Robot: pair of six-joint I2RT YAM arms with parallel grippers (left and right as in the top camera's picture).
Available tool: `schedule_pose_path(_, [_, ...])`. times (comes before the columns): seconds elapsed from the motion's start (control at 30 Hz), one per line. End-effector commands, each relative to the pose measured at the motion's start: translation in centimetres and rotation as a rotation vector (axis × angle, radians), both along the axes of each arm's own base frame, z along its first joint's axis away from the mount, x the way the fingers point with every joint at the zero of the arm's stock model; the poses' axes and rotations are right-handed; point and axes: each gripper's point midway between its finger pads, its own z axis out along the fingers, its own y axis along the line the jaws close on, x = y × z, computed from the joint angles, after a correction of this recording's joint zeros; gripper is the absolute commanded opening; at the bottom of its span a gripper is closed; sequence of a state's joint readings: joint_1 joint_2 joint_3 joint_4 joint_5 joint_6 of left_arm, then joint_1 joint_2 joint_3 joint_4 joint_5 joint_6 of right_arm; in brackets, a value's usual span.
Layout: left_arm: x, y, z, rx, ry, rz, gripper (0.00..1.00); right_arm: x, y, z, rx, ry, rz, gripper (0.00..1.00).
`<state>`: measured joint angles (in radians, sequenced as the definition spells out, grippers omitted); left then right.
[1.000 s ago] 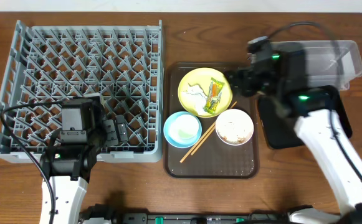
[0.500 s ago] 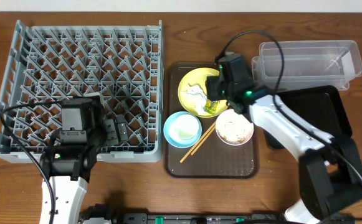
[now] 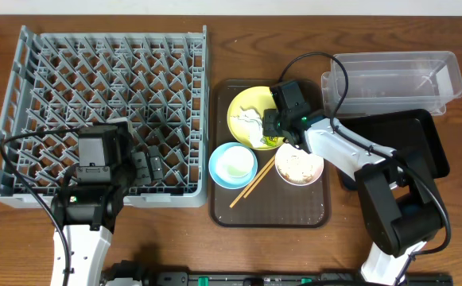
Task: Sort waste into correct bins and load items into the dishwasher rack
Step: 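Reach the right gripper to the yellow wrapper on the yellow plate, then grasp the yellow wrapper and drop it into the clear bin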
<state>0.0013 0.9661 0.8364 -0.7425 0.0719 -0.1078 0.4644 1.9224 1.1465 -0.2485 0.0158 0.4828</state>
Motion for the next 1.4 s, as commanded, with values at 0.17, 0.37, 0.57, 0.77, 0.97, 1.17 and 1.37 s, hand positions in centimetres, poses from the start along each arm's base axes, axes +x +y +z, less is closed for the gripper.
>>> schedule_pose_path(0.17, [0.5,-0.2,1.0,-0.005,-0.029,-0.001,0.96,-0.6,0.3,-0.1,-0.010,0.029,-0.029,0.16])
schedule_pose_path(0.37, [0.5,-0.2,1.0,-0.005,-0.028,-0.001,0.96,-0.8,0.3,-0.2,0.001,0.043,-0.055,0.01])
schedule_pose_path(0.57, [0.5,-0.2,1.1,-0.005,-0.030,-0.001,0.96,-0.5,0.3,0.5,0.014,0.028,-0.064,0.01])
schedule_pose_path(0.77, [0.5,-0.2,1.1,-0.005,-0.032,-0.001,0.96,0.7,-0.5,6.0,0.052,-0.090,-0.057,0.01])
schedule_pose_path(0.97, [0.7,-0.2,1.2,-0.005,-0.040,-0.001,0.96,2.2,-4.4,12.7,0.075,-0.243,-0.149,0.01])
schedule_pose_path(1.17, [1.0,-0.2,1.4,-0.005,-0.052,-0.001,0.96,3.7,-12.1,17.7,0.039,-0.382,-0.346,0.01])
schedule_pose_path(1.37, [1.1,-0.2,1.5,-0.005,-0.059,-0.001,0.96,5.1,-19.1,18.0,0.008,-0.419,-0.509,0.01])
